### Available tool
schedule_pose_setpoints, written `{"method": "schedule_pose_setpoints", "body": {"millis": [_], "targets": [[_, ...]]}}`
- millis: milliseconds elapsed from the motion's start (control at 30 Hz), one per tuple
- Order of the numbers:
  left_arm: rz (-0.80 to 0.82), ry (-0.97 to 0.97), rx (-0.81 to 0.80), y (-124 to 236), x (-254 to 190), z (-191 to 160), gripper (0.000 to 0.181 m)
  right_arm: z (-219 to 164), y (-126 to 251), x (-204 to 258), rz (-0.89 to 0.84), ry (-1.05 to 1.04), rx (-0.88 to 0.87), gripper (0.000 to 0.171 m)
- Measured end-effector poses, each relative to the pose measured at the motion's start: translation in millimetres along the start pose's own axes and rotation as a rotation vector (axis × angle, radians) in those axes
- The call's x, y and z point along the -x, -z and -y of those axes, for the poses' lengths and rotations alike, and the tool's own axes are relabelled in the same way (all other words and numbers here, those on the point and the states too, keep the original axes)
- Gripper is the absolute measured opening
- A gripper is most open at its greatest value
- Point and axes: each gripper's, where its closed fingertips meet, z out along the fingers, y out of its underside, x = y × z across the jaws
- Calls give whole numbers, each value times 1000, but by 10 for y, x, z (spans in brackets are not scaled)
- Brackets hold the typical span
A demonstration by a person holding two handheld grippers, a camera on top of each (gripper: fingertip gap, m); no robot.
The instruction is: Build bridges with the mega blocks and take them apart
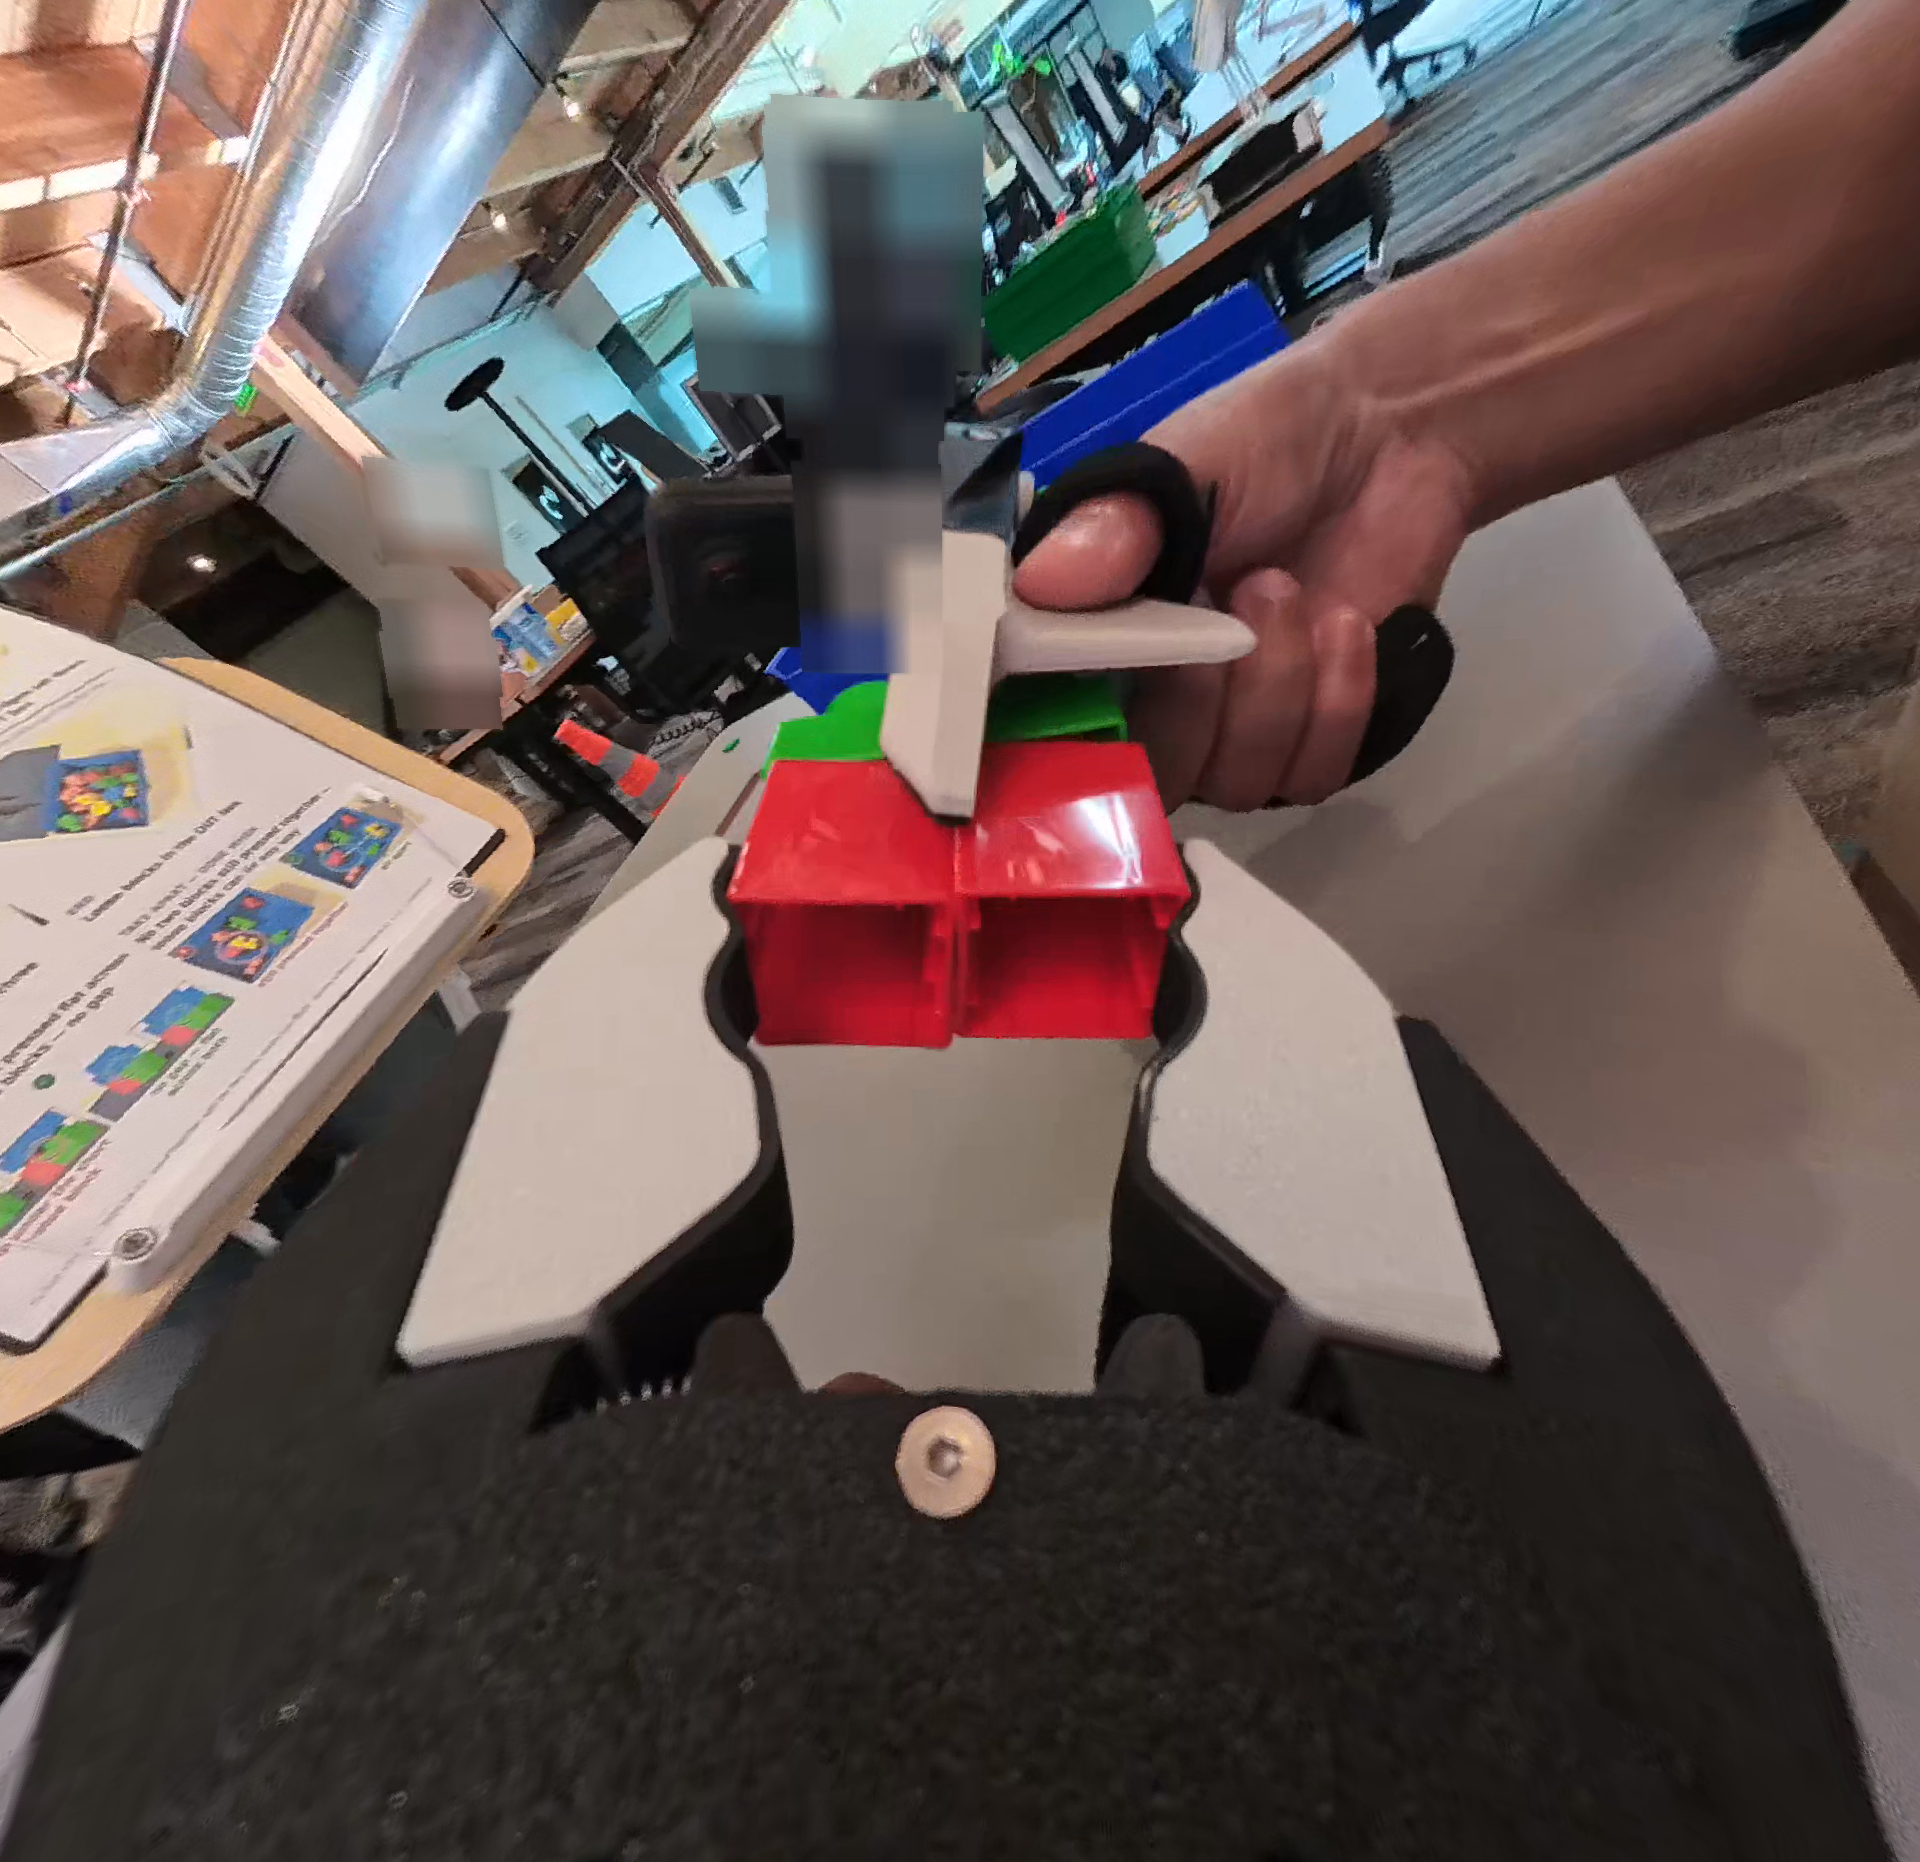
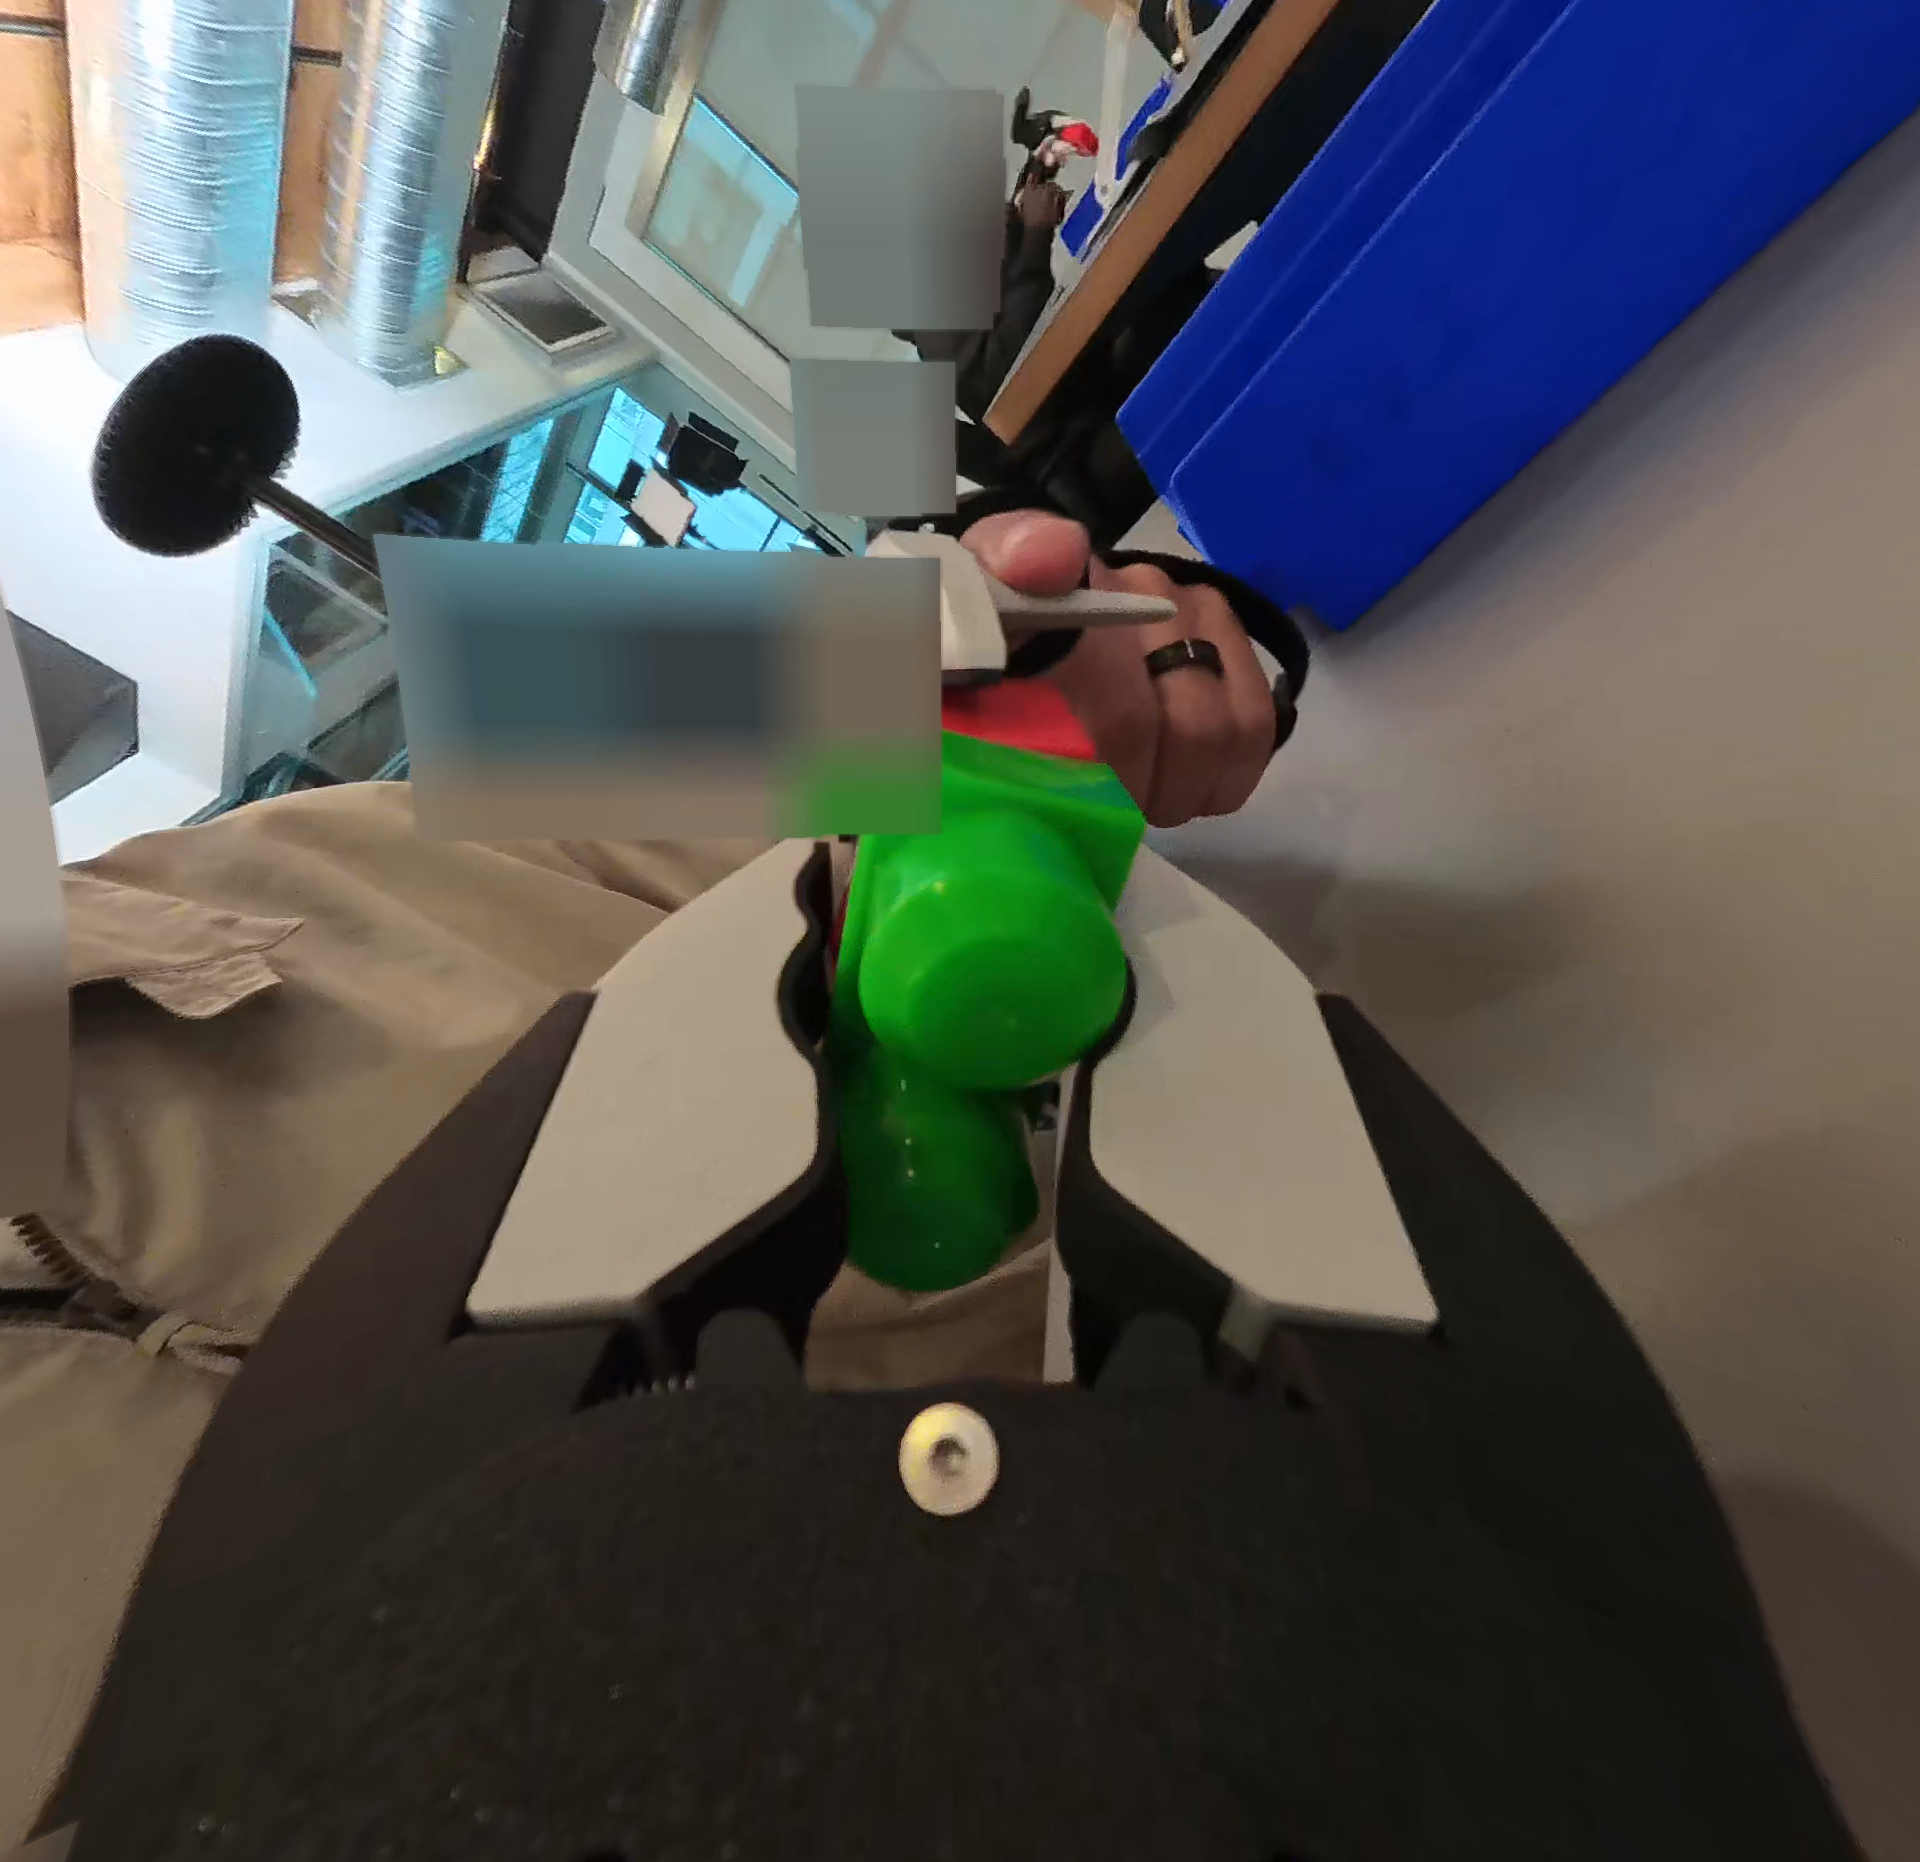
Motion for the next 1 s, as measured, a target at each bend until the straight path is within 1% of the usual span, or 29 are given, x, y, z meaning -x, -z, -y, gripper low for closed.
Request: {"method": "schedule_pose_setpoints", "body": {"millis": [167,233,300,400,467,533,600,667,833,1000], "targets": [[30,-61,36,-4,-24,-41,75,-22,12,-2,-12,-17,-3,43],[77,-82,41,8,25,-55,75,-2,24,-9,-8,-48,-20,43],[85,-87,40,14,31,-49,75,-2,26,-19,11,-96,-26,44],[73,-120,69,8,-12,-103,77,-43,10,-47,15,-140,-12,44],[30,-101,115,7,-56,-195,78,-65,-4,-37,32,-172,-7,43],[52,-96,155,10,-16,-279,77,-35,-19,11,60,-197,-30,43],[52,-91,169,8,-23,-305,79,-43,-40,-3,14,-155,-13,43],[61,-76,145,15,-12,-261,78,-27,-45,25,16,-148,-8,43],[83,-93,181,2,28,-313,76,-6,-36,-19,-49,-100,6,44],[93,-72,171,-1,38,-321,76,16,-40,-29,-37,-103,5,44]]}}
